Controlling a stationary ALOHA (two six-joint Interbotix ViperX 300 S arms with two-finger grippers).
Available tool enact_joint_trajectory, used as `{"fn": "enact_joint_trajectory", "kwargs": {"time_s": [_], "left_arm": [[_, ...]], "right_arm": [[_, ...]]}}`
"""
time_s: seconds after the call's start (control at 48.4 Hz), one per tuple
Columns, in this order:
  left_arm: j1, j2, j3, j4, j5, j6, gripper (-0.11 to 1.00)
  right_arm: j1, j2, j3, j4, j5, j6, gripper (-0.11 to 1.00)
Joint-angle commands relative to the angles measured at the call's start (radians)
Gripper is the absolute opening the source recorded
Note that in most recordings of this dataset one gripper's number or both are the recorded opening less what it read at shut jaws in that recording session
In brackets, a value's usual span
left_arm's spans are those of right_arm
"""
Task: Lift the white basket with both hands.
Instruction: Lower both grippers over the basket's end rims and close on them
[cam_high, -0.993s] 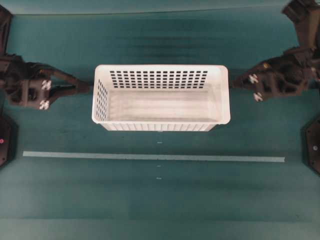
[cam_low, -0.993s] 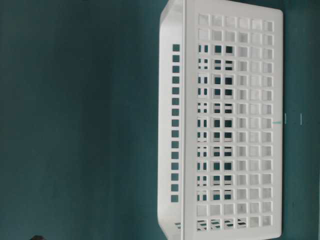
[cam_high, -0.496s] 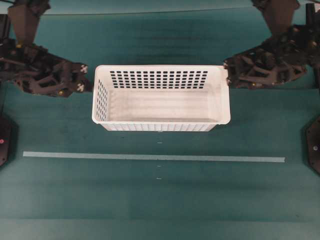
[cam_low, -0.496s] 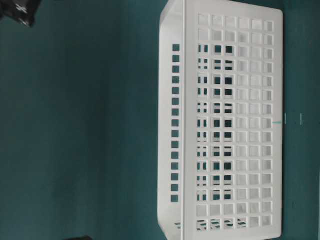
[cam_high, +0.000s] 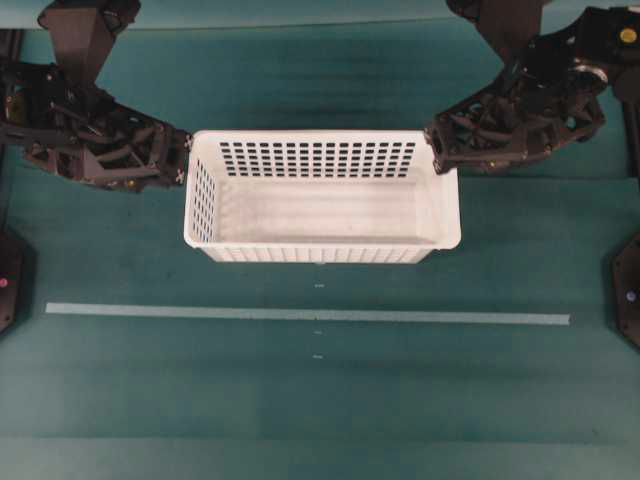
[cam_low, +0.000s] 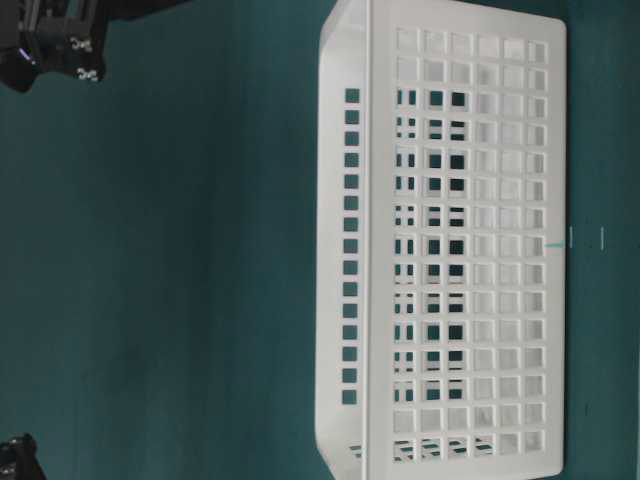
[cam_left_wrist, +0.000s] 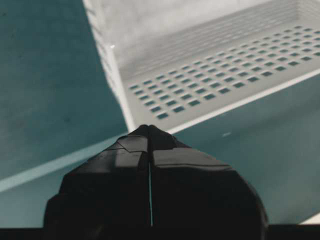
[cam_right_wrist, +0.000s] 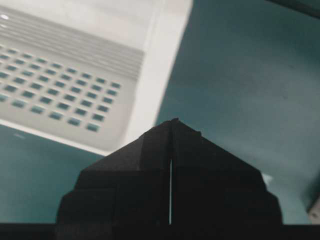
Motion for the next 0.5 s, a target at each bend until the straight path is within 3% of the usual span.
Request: {"fn": "enact_joint_trajectory", "kwargs": {"time_s": [0.0,0.145,0.248,0.331,0.476], "left_arm": [[0.0,-0.017,-0.008,0.003,-0.038,0.018,-0.04],[-0.003,-0.032,0.003,0.002,-0.084,0.051,0.01],[-0.009,-0.043,0.014,0.0,-0.083,0.049,0.13],[-0.011,-0.043,0.018,0.0,-0.086,0.044,0.31],[-0.011,-0.037,0.029,0.0,-0.092,0.029,0.75]], "right_arm": [[0.002,-0.002,-0.003,0.003,-0.029,0.002,0.02],[0.002,-0.002,0.02,0.029,-0.049,0.006,0.17],[0.0,-0.002,0.037,0.035,-0.071,0.011,0.4],[0.002,0.005,0.044,0.041,-0.077,0.032,0.62],[0.002,0.021,0.049,0.037,-0.091,0.063,0.95]]}}
